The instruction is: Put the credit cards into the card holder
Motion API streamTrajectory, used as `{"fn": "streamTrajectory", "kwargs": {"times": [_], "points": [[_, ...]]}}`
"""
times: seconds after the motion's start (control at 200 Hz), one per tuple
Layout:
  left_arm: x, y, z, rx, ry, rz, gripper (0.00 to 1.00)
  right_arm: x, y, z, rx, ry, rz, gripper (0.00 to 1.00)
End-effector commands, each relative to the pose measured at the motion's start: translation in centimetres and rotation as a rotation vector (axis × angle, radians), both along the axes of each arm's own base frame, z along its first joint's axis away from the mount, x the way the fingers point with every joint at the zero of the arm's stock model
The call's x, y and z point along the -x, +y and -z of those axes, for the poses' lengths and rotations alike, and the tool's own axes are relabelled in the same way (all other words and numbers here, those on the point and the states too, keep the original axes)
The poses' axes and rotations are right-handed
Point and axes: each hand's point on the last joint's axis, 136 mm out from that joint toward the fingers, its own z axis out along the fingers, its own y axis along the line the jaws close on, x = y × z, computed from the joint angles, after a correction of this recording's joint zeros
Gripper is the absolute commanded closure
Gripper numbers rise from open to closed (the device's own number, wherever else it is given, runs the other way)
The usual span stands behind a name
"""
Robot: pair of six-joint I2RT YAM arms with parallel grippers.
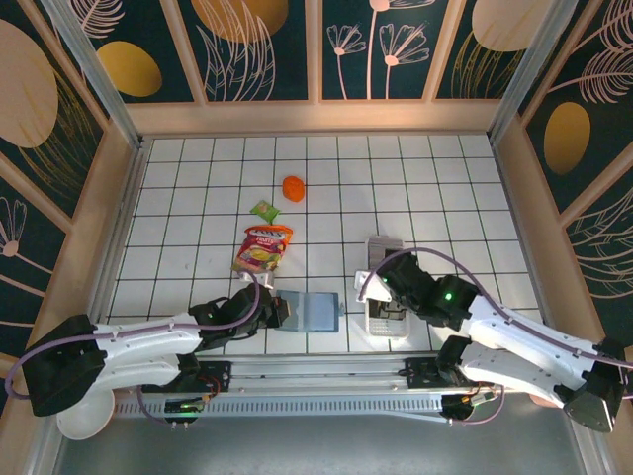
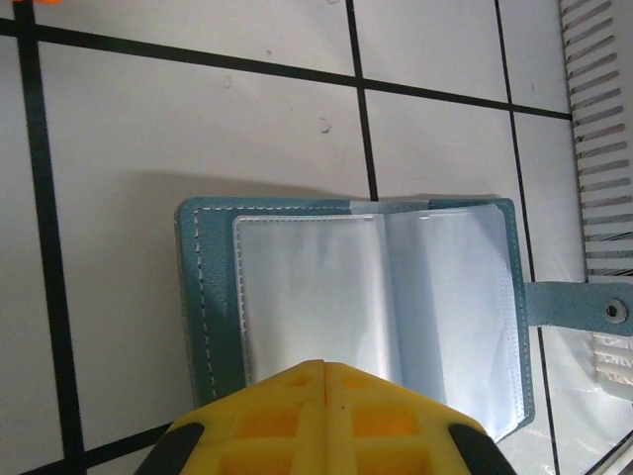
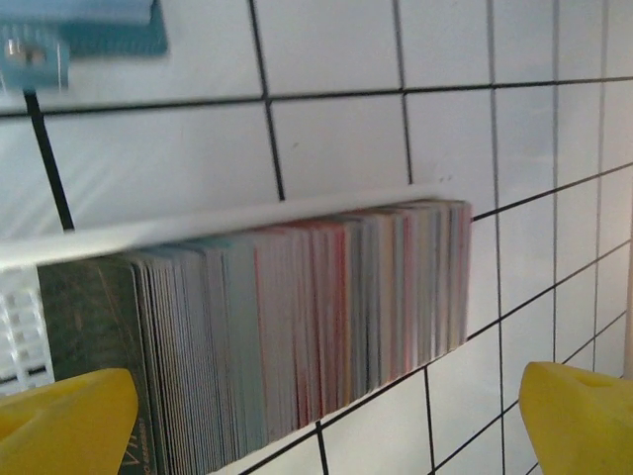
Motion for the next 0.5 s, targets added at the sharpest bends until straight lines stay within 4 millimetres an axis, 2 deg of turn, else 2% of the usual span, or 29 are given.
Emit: {"fn": "streamTrajectory", "kwargs": {"times": [0.0,0.305,0.495], "points": [[0.2,0.4,0.7,0.015,0.002,0.001,1.0,-0.5,0.5,0.6,0.013,-0.022,-0.082,0.01],[1.0,0.5,2.3,0.032,0.039,0.012,1.0,0.0,-0.3,3.7,0.078,0.018,-0.117,0.01],[1.3,0.4,3.1,0.019,0.063,0.021,1.0,0.2,-0.2,4.5,0.067,0.025,-0.133,0.01]]}}
